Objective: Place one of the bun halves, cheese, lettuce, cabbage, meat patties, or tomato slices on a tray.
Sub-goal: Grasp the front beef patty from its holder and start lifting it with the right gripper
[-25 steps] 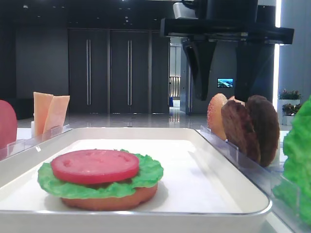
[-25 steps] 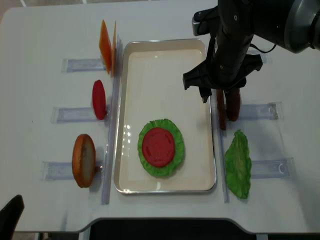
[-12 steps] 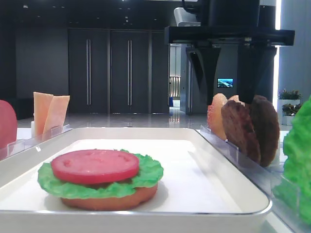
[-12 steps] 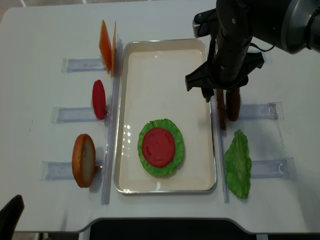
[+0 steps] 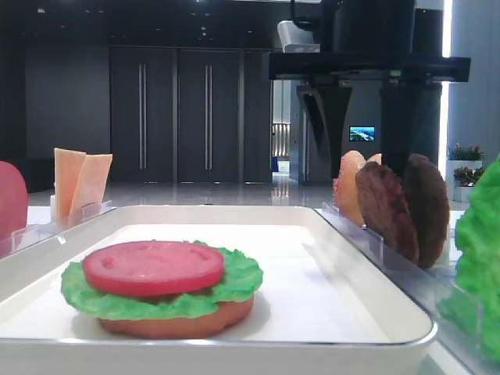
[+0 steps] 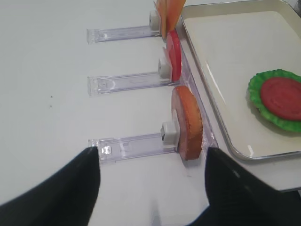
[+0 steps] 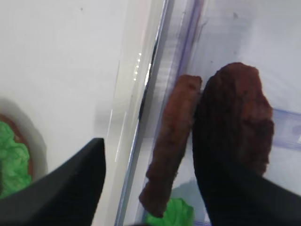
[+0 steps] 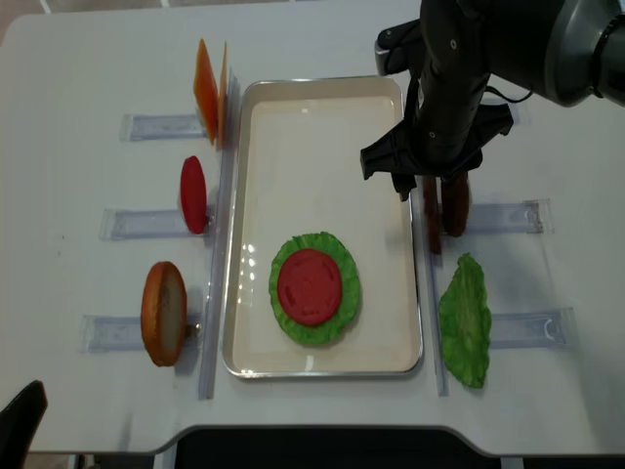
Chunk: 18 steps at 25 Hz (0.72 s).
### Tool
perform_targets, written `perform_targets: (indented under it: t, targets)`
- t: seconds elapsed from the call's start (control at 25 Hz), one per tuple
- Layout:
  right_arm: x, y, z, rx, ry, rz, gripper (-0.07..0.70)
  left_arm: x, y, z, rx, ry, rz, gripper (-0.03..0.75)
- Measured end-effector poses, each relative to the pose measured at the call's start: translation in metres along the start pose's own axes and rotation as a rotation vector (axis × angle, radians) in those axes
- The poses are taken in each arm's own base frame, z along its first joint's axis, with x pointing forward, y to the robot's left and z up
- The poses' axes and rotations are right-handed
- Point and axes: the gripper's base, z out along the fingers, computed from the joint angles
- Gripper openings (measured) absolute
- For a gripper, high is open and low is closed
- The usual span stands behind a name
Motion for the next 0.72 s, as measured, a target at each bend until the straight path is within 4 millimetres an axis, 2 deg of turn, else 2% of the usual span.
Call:
perform_targets:
  t: [0.12, 0.36, 0.72]
  targets:
    - [-0.0009, 0.0009, 0.0078, 0.005, 0.019, 0.000, 0.408, 0.0000, 0.0000, 0.0000, 0.000, 0.000, 0.000, 0.535]
    - [-0.0014, 0.0011, 0.0101, 0.007, 0.022, -0.001, 0.403, 0.0000, 0.0000, 0.0000, 0.000, 0.000, 0.000, 0.535]
    - [-0.0020, 0.0000, 0.0113, 0.022, 0.019, -0.009, 0.321, 0.0000, 0.0000, 0.0000, 0.000, 0.000, 0.000, 0.535]
